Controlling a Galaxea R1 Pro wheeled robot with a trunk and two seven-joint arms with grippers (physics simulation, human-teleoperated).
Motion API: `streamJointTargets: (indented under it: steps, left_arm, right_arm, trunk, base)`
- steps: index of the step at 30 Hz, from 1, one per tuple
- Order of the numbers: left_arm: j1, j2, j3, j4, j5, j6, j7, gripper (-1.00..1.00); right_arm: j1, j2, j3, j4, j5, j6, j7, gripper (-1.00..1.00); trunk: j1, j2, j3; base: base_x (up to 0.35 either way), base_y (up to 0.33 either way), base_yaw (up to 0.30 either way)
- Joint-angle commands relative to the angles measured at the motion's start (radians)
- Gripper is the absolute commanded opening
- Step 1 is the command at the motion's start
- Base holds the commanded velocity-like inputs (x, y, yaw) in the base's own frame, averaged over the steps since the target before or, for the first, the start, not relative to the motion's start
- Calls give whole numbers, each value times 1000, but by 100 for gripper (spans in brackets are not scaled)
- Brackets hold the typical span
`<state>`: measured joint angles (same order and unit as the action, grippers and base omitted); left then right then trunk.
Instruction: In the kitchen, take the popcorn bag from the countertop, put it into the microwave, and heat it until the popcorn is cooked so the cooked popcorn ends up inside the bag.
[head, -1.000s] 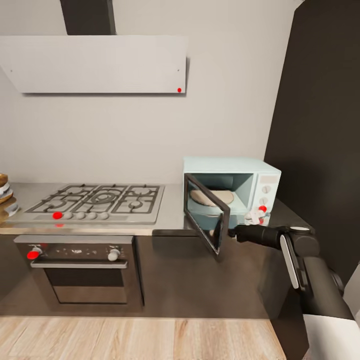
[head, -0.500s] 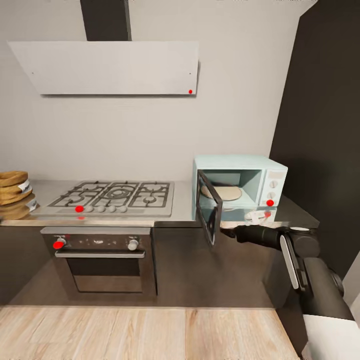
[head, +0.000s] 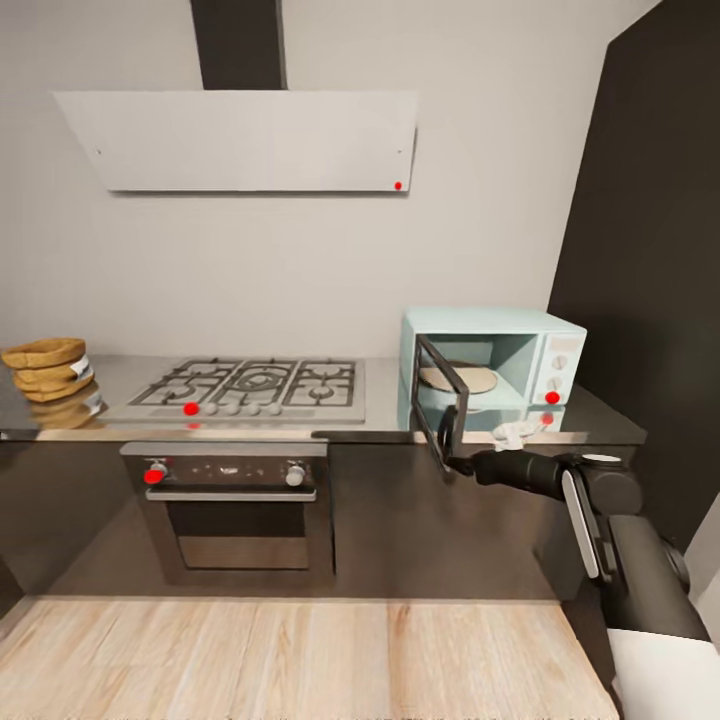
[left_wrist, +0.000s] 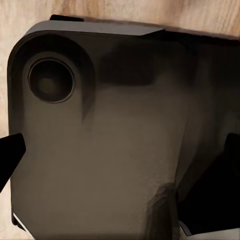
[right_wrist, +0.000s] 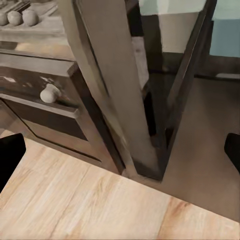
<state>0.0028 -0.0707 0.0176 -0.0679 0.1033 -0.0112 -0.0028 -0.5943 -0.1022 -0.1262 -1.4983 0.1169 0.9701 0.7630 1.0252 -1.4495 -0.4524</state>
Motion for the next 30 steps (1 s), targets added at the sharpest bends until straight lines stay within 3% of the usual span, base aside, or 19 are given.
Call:
streamJointTargets:
  steps: [1,4,5,6,9,14,20,23,27,29,30]
  left_arm:
    - [0,0,1,-1,10,-1,0,100]
    - [0,0,1,-1,10,-1,0,100]
    - [0,0,1,-1,10,-1,0,100]
    - [0,0,1,-1,10,-1,0,100]
    - [0,0,1,-1,10,-1,0,100]
    - [0,0,1,-1,10,-1,0,100]
    - [0,0,1,-1,10,-1,0,100]
    - [0,1,1,-1,10,-2,0,100]
    - [0,1,1,-1,10,-1,0,100]
    - [0,0,1,-1,10,-1,0,100]
    - [0,0,1,-1,10,-1,0,100]
  right_arm:
    - [-1,-3,-2,-1,14,3,10,100]
    - [-1,-41,-14,0,22,-1,8,100]
    - [-1,-71,-59,0,25,-4,8,100]
    - [-1,-83,-86,0,27,-5,8,100]
    - [-1,-123,-137,2,56,-7,8,100]
    - [-1,-135,-187,3,151,-8,9,100]
    - [18,-127,-193,64,211,-18,-2,100]
    - [82,-121,-193,231,228,-95,-73,100]
    - [102,-117,-194,461,227,-215,-162,100]
    - [104,-117,-194,637,227,-322,-202,100]
    - [105,-117,-194,794,226,-424,-242,100]
  trunk:
    - [0,-1,-1]
    - [0,-1,-1]
    - [0,-1,-1]
    - [0,-1,-1]
    - [0,-1,-1]
    - [0,-1,-1]
    - [0,-1,-1]
    - [0,-1,-1]
    - [0,-1,-1]
    - [0,-1,-1]
    - [0,-1,-1]
  base:
    - [-43,46,0]
    - [-15,16,0]
    - [-2,3,0]
    - [-1,1,0]
    - [0,0,0]
    - [0,0,0]
    - [0,0,0]
    - [0,0,0]
    - [0,0,0]
    - [0,0,0]
    - [0,0,0]
